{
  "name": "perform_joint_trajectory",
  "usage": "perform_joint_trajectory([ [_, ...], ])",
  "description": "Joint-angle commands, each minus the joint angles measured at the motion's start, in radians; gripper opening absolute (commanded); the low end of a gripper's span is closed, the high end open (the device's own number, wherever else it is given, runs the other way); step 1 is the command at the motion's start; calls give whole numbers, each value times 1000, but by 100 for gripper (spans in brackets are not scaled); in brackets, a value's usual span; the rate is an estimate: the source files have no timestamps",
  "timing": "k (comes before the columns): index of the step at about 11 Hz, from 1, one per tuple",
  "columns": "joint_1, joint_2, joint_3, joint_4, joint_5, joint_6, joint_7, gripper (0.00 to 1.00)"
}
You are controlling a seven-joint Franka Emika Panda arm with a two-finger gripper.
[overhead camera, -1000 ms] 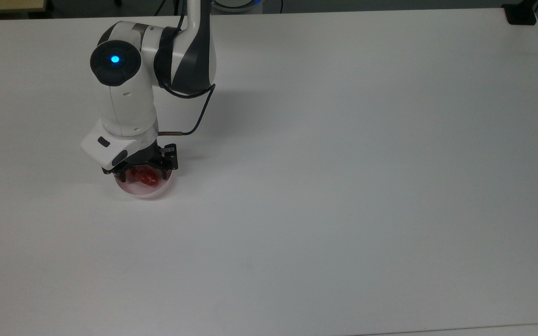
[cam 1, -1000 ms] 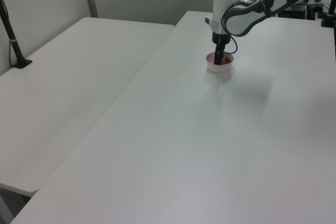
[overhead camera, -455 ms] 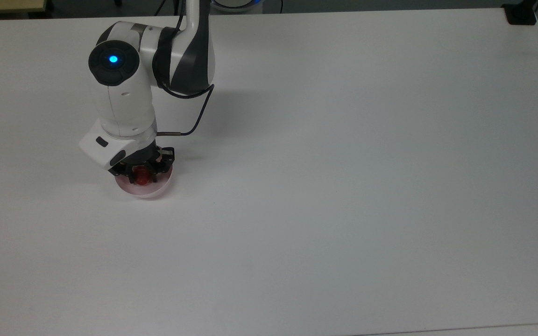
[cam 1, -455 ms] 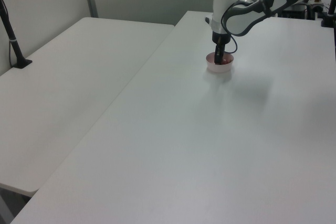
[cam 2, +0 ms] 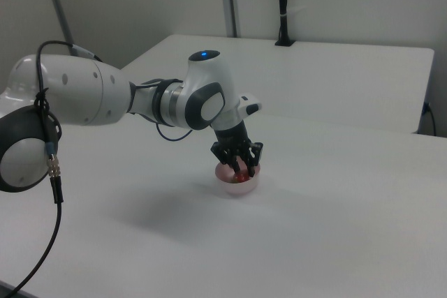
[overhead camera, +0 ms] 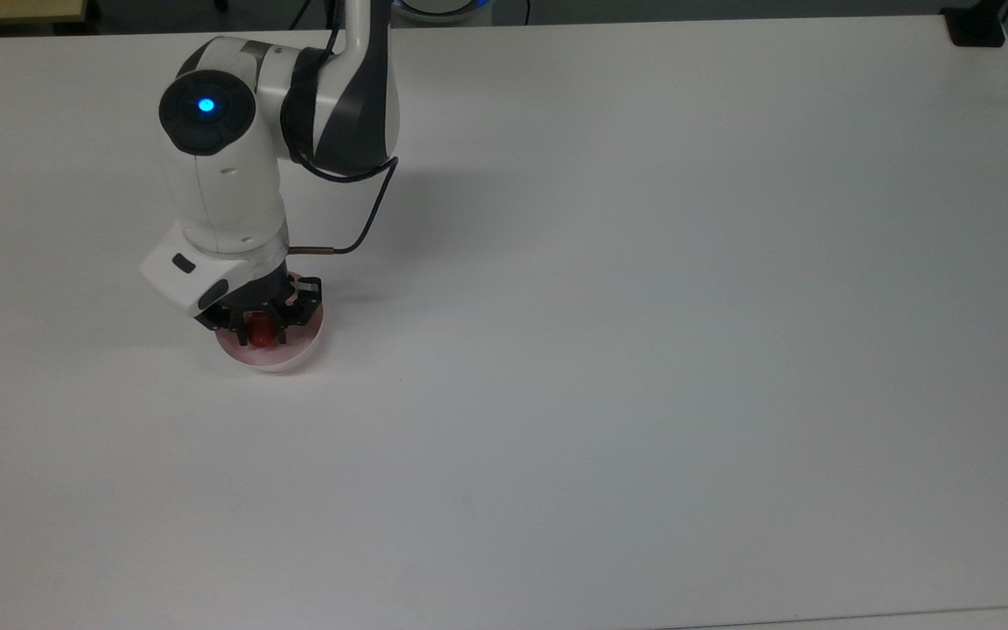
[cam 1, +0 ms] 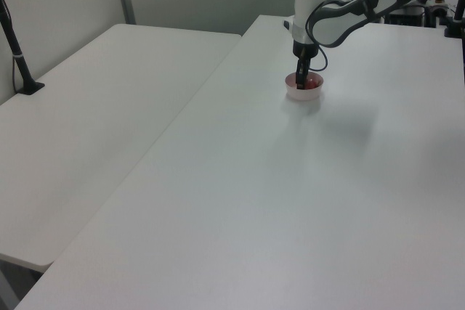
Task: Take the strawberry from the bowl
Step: 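Close the gripper on the red strawberry inside the bowl, then lift the strawberry out of the bowl and carry it away from the bowl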
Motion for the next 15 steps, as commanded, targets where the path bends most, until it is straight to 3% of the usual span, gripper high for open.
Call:
perform_joint_trajectory([
  [1,-4,-59,-1,-19,39,7,9,32],
  [6,-25,-159,-2,-19,64,-119,0,32],
  [9,-117,-217,-4,-27,62,-234,-84,32],
  [12,-231,-208,-12,-42,38,-271,-251,32],
  [15,-303,-139,-12,-55,-75,-231,-296,33],
])
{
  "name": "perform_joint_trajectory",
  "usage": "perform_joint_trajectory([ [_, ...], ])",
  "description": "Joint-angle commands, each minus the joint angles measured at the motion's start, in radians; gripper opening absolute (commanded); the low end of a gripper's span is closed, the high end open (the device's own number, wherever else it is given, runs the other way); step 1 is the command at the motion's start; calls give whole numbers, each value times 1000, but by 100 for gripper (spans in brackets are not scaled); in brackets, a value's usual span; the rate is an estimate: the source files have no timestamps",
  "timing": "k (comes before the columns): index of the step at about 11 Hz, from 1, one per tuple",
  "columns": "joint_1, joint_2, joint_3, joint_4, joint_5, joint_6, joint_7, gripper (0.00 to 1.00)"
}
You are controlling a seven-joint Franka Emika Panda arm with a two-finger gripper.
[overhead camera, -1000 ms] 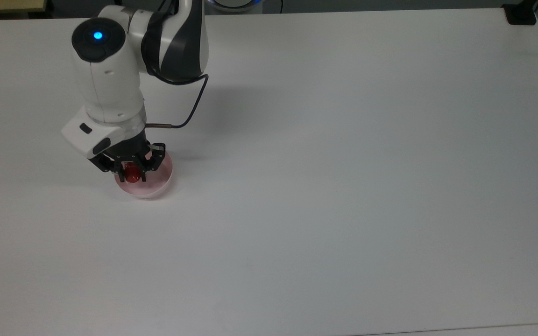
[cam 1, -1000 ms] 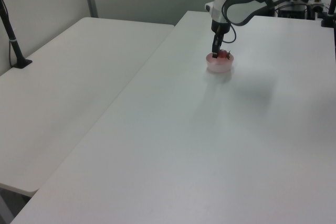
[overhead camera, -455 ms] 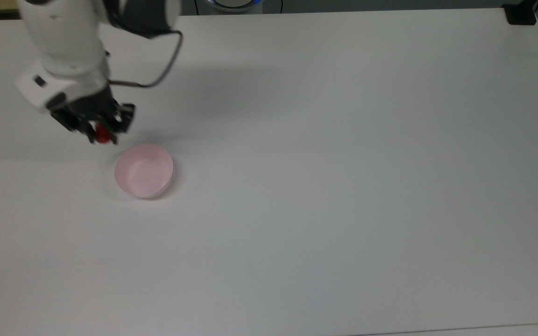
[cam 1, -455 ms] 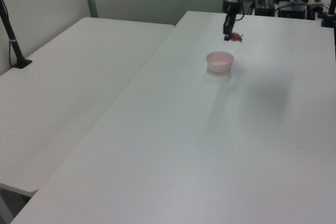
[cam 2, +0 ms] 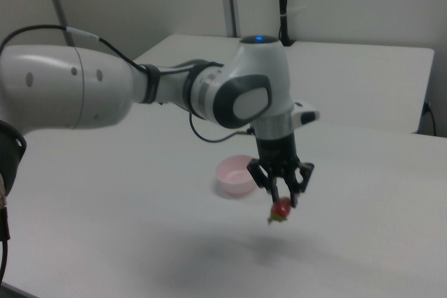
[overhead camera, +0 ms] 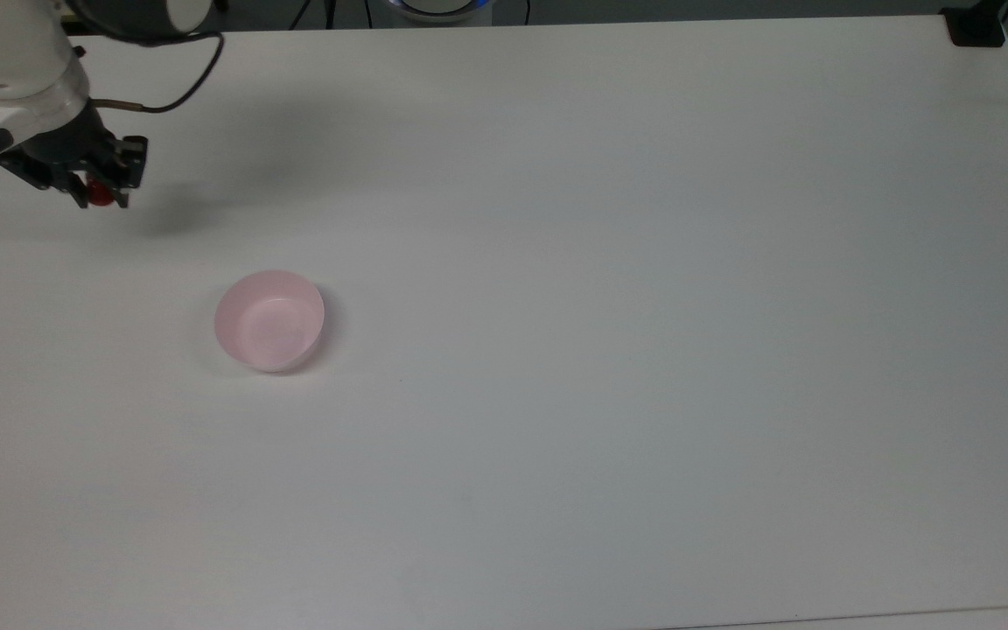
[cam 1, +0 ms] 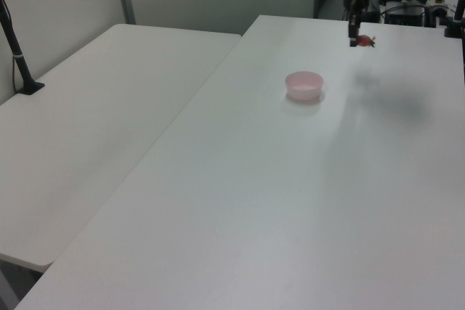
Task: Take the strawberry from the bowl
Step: 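Lift the strawberry out of the bowl and carry it away from the bowl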
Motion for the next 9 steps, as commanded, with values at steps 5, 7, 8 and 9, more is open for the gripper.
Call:
perform_joint_trajectory([
  [5,-49,129,0,-22,-115,91,-26,37],
  [7,-49,134,0,-22,-114,91,-20,82],
  [8,-49,132,0,-22,-115,91,-22,88],
  [9,-49,128,0,-19,-115,89,-20,100],
])
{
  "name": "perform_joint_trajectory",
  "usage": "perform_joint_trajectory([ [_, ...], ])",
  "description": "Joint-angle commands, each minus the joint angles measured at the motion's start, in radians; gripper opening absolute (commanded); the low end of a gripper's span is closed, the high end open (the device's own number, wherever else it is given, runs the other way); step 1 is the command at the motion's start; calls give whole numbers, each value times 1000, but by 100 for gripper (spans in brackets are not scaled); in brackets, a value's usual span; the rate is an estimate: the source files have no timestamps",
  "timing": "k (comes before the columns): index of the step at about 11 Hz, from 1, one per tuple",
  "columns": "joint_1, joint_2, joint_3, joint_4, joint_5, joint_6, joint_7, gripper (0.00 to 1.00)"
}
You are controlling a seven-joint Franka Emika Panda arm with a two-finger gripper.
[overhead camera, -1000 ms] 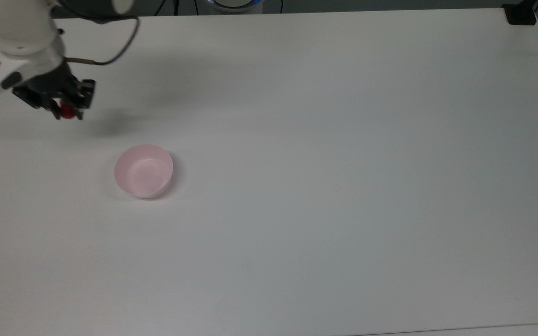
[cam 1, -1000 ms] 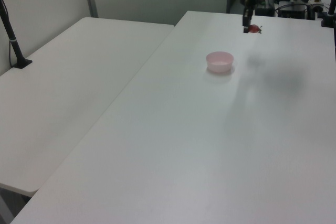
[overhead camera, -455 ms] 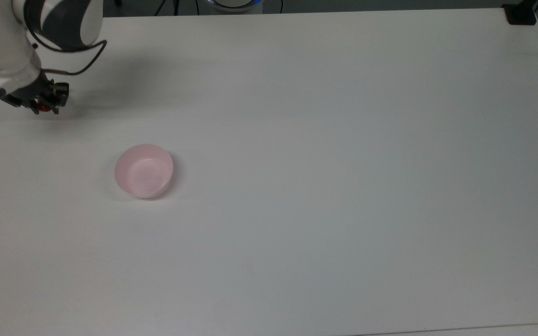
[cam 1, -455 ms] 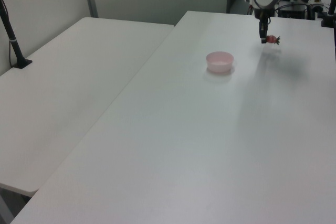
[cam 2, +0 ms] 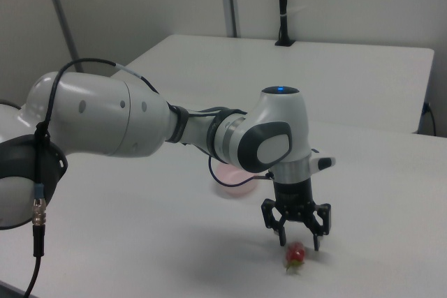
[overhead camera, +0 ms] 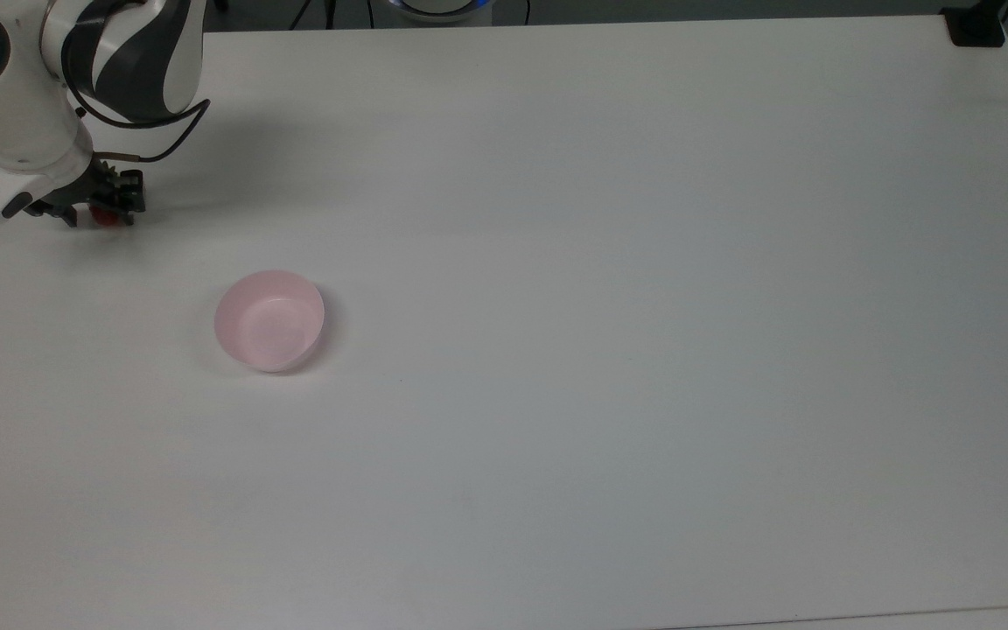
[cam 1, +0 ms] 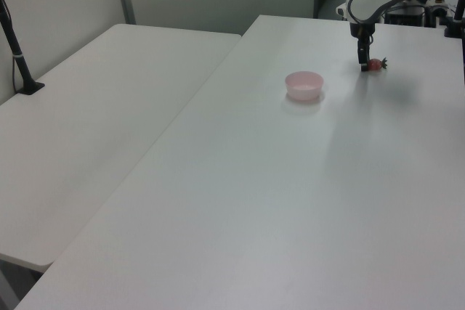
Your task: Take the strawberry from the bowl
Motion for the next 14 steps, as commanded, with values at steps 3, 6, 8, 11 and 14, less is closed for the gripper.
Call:
perform_joint_trajectory([
  [3,10,-91,7,-1,-1,-3,26,100],
  [6,67,-229,22,43,78,-162,117,100],
  [8,117,-319,22,83,178,-329,153,100],
  [11,208,-451,18,83,303,-465,307,100],
  [14,362,-485,1,80,310,-496,576,100],
])
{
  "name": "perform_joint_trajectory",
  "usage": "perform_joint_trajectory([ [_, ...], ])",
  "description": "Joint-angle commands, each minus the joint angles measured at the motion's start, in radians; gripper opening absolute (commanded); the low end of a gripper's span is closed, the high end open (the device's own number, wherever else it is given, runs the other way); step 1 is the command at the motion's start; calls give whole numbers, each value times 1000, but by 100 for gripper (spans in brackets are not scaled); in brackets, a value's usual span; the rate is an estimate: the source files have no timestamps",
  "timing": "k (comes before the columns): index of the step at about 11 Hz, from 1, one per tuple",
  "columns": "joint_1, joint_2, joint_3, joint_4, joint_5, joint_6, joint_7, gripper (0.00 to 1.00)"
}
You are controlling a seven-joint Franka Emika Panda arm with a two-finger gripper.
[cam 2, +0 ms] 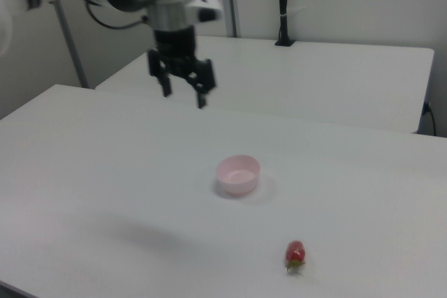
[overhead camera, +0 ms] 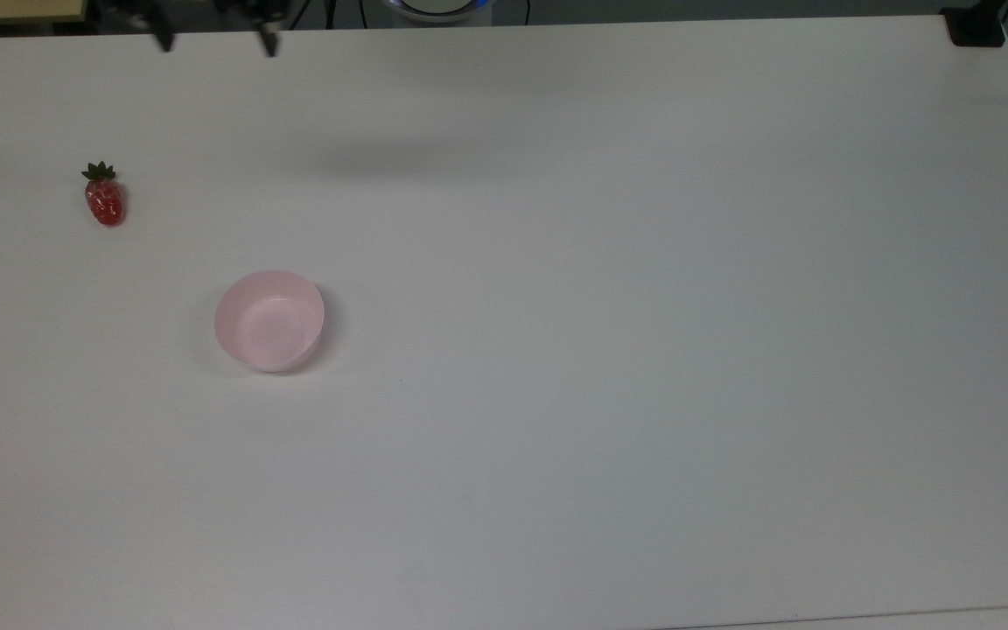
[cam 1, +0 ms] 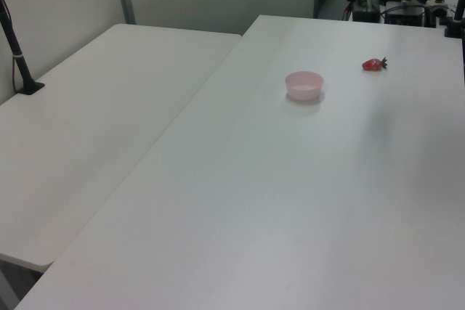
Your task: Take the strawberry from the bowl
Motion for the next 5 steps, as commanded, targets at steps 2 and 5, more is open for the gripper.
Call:
perform_joint_trajectory([
  [2,257,-35,-89,-51,14,3,263,100],
  [5,276,-35,-89,-51,3,26,119,100],
])
